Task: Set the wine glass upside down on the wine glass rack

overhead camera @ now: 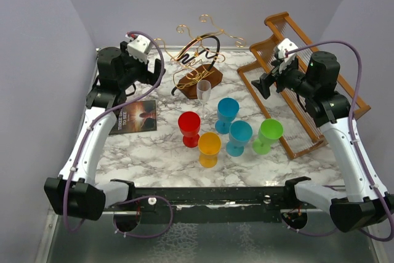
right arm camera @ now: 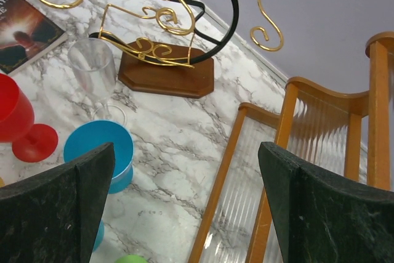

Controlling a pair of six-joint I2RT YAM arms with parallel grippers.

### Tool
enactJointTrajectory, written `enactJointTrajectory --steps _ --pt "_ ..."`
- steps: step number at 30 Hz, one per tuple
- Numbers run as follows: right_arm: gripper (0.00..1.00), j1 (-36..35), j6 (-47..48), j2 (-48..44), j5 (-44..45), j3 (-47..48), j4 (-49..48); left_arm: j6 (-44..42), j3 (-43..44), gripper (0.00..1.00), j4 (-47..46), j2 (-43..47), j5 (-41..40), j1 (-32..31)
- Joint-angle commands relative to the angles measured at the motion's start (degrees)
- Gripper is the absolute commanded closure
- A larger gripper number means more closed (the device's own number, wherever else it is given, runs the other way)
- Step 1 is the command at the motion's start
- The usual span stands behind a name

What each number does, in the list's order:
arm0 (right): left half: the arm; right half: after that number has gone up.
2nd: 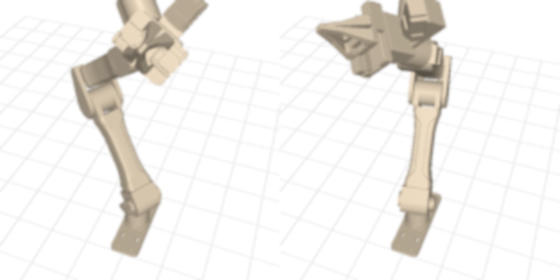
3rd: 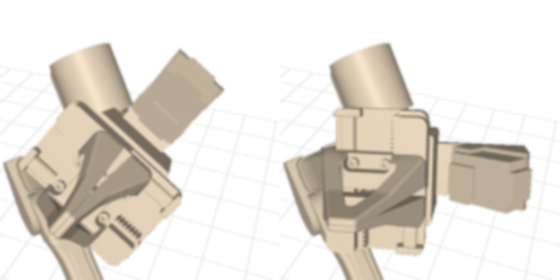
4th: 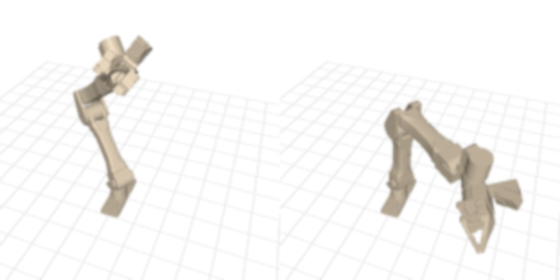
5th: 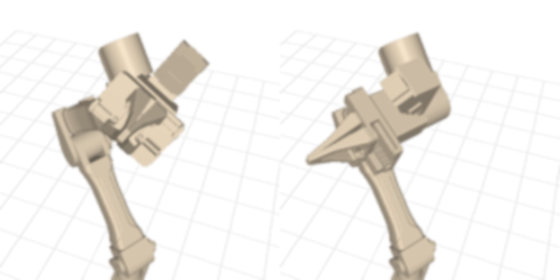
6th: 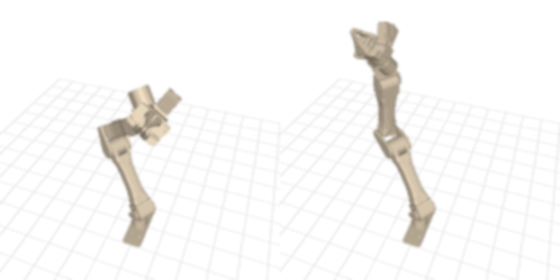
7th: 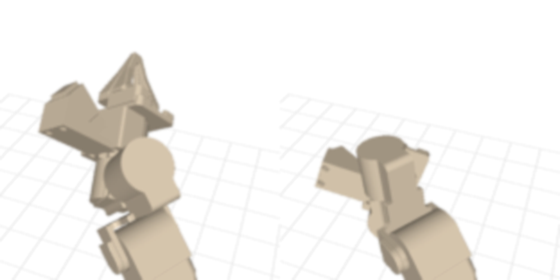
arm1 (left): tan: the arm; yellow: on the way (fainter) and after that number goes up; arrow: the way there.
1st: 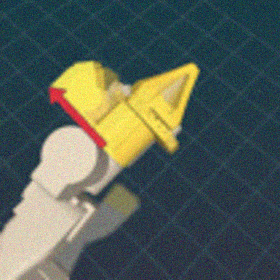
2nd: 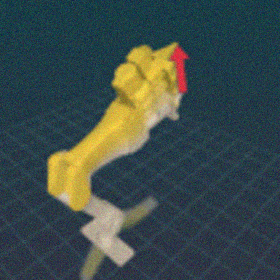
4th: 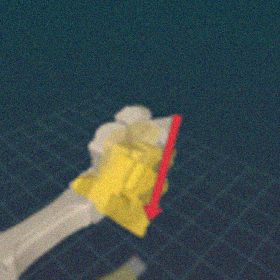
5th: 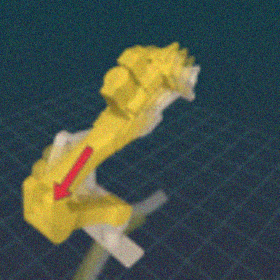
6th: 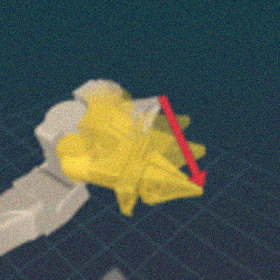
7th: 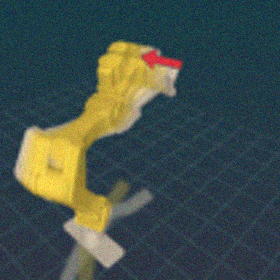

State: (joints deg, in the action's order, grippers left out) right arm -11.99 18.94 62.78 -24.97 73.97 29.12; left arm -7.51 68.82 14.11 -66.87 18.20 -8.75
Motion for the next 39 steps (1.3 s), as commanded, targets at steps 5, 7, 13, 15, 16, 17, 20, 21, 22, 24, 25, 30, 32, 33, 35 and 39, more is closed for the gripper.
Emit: enactJointTrajectory --steps 5,7,13,15,16,17,20,21,22,24,25,30,32,33,35,39 --pt "0.00 0.12 -0.09 -0.15 -4.37 -0.18 -0.30 -1.59 16.85 0.01 1.99 -13.63 9.25 -4.07" --pt "0.00 0.13 0.03 -0.27 -4.25 -0.21 -0.22 -2.71 21.92 0.02 4.45 -18.04 9.92 -4.82" --pt "0.00 0.16 0.56 -0.59 -3.45 -1.36 -0.32 -5.31 37.89 0.07 12.93 -30.83 12.52 -7.16" --pt "0.00 0.12 0.73 -0.81 -3.20 -2.09 -0.55 -5.99 41.39 0.09 14.98 -35.30 12.56 -7.97" --pt "0.00 0.12 0.80 -0.94 -3.12 -2.33 -0.64 -6.09 42.86 0.11 15.52 -36.79 12.09 -8.32" --pt "0.00 0.12 0.89 -1.03 -3.07 -2.68 -0.69 -6.17 43.93 0.12 15.89 -37.97 11.83 -8.53" --pt "0.00 0.12 0.90 -1.49 -3.21 -3.49 -0.91 -6.45 46.46 0.15 16.55 -40.81 10.77 -8.90" --pt "0.00 0.12 0.92 -1.63 -3.31 -3.75 -0.91 -6.72 47.02 0.17 16.62 -41.51 10.23 -9.01" --pt "0.00 0.13 0.78 -1.81 -3.38 -4.01 -0.99 -6.86 47.43 0.19 16.65 -42.03 9.81 -9.00" --pt "0.00 0.12 0.82 -2.24 -3.54 -4.59 -1.08 -7.20 48.00 0.22 17.02 -42.89 9.47 -9.01" --pt "0.00 0.12 0.76 -2.45 -3.59 -5.03 -1.21 -7.37 48.18 0.26 17.23 -43.23 9.51 -9.05" --pt "0.00 0.13 1.07 -3.30 -3.25 -6.70 -1.87 -8.05 47.81 0.50 18.49 -44.13 9.83 -9.07" --pt "0.00 0.12 1.10 -3.42 -3.15 -7.08 -2.09 -7.94 47.36 0.59 18.51 -44.05 9.36 -9.00" --pt "0.00 0.13 1.10 -3.49 -3.15 -7.15 -2.21 -7.72 47.27 0.63 18.58 -43.92 8.99 -9.02" --pt "0.01 0.13 1.17 -3.54 -3.09 -7.28 -2.21 -6.92 47.08 0.72 18.55 -43.60 7.46 -9.00" --pt "0.00 0.12 1.28 -3.31 -3.24 -7.16 -1.93 -5.74 46.60 0.87 19.68 -42.12 4.46 -9.05"
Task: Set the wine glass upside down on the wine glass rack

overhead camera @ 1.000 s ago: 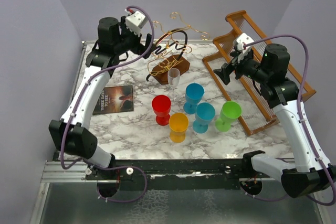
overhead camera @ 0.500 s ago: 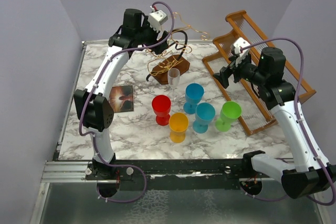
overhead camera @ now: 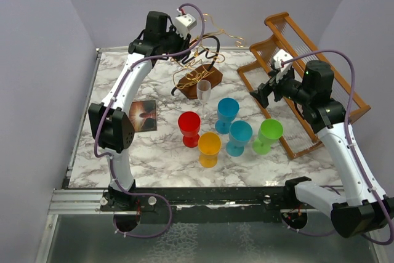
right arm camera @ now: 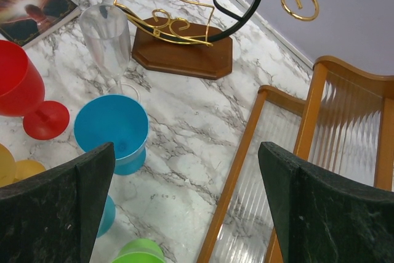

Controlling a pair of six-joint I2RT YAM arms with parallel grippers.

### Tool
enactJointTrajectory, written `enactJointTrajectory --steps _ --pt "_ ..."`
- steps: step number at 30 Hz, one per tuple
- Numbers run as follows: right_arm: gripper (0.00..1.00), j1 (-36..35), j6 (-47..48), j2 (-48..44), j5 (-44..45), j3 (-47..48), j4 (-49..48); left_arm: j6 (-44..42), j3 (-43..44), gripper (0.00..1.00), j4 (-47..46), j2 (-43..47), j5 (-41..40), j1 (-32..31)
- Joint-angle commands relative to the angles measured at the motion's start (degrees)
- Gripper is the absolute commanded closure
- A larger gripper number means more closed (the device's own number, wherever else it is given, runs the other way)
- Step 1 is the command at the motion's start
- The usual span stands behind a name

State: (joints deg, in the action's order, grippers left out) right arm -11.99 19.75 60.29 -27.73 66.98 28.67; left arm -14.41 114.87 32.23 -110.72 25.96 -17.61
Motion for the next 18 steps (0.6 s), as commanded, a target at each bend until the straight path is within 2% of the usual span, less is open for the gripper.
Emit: enactJointTrajectory --steps 1,7,13,18 --pt "0.00 0.17 0.47 -0.77 -0.49 -0.28 -1.46 1.29 0.35 0.90 2.10 2.19 -3.81 -0.22" --pt "0.00 0.12 0.80 0.28 -0.84 0.29 -1.03 2.68 -0.72 1.00 6.12 5.80 -6.74 -0.15" --pt "0.00 0.12 0.95 2.90 -2.74 2.41 0.31 4.05 -2.73 1.00 9.09 9.53 -10.17 -0.25" --pt "0.00 -0.05 1.25 5.18 -4.10 4.34 2.50 4.29 -7.80 1.00 9.49 13.14 -13.78 -0.24"
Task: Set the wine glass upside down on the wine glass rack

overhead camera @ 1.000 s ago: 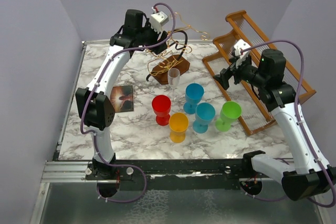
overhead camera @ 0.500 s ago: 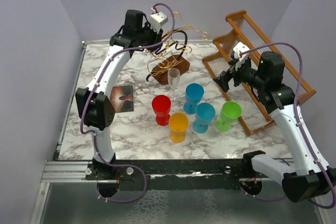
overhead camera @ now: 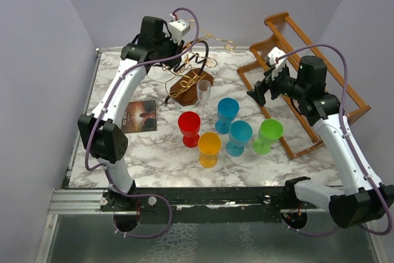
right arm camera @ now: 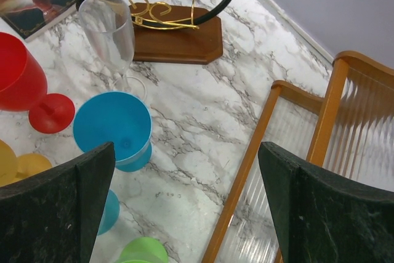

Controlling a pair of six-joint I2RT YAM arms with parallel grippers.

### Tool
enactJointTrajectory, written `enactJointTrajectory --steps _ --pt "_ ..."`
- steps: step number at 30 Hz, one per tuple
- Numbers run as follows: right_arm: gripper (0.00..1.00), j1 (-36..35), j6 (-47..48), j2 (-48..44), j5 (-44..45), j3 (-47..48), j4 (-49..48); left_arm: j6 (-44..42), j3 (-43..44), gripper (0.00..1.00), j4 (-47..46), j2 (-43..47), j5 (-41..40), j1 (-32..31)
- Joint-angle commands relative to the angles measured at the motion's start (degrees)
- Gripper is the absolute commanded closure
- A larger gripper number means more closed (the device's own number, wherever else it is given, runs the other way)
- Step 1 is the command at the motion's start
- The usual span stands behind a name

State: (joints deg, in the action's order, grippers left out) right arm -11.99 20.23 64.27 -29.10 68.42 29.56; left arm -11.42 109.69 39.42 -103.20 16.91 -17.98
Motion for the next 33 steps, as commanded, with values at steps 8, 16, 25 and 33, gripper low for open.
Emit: enactJointTrajectory --steps 8,16,25,33 --pt "0.00 -0.81 2.71 3.45 -2.13 4.98 7.91 3.15 -9.75 1.00 2.53 12.90 -8.75 0.15" --pt "0.03 -3.58 2.64 6.13 -2.82 4.49 7.14 4.09 -16.86 0.87 -1.70 16.96 -5.84 0.18" --pt "0.12 -10.00 -0.17 13.18 1.34 6.06 -1.11 4.25 -15.26 0.70 -1.94 16.49 -4.69 0.22" --pt "0.23 -13.66 -10.28 18.42 0.67 8.02 -13.54 4.15 -11.87 0.52 -1.33 14.96 -5.00 0.22"
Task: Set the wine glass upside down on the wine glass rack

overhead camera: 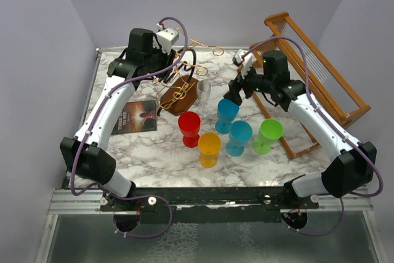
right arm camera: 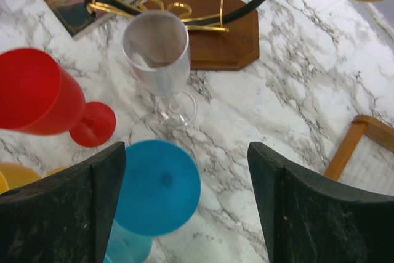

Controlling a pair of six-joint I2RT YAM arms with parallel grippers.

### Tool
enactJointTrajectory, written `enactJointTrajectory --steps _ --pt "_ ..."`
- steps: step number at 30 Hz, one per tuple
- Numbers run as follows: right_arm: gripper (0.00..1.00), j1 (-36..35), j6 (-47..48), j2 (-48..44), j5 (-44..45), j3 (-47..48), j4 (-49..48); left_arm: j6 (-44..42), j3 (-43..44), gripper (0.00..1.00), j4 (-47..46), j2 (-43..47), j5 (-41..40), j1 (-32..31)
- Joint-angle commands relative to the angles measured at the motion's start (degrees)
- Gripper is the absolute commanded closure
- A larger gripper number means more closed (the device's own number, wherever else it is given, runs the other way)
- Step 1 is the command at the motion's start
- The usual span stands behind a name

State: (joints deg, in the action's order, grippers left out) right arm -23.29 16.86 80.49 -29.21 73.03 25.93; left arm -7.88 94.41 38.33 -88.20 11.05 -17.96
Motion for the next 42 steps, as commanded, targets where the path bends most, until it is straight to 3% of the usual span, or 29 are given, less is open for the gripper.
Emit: enactJointTrajectory --steps 1,6,11,26,36,42 --pt "0.24 -3.31 -7.54 3.03 1.82 4.04 -10.61 0.65 3.92 0.48 -0.25 -0.11 0.58 0.20" --pt "0.30 -7.29 -10.21 6.86 8.91 6.69 -13.17 0.68 4.84 0.34 -1.26 0.64 -1.39 0.19" --pt "0.38 -8.75 -11.82 10.82 13.83 9.82 -11.93 0.28 3.38 0.28 -3.71 3.12 -2.54 0.13" --pt "0.52 -9.10 -10.89 15.94 16.57 11.96 -6.09 -1.09 -1.90 0.27 -8.09 7.59 -3.42 0.20" --pt "0.78 -9.14 -8.97 16.08 15.86 14.71 2.72 -1.80 -3.71 0.27 -9.55 8.84 -4.14 0.14" --pt "0.86 -9.14 -8.28 17.41 15.89 17.15 7.32 -2.29 -4.82 0.26 -9.98 9.62 -4.41 0.18"
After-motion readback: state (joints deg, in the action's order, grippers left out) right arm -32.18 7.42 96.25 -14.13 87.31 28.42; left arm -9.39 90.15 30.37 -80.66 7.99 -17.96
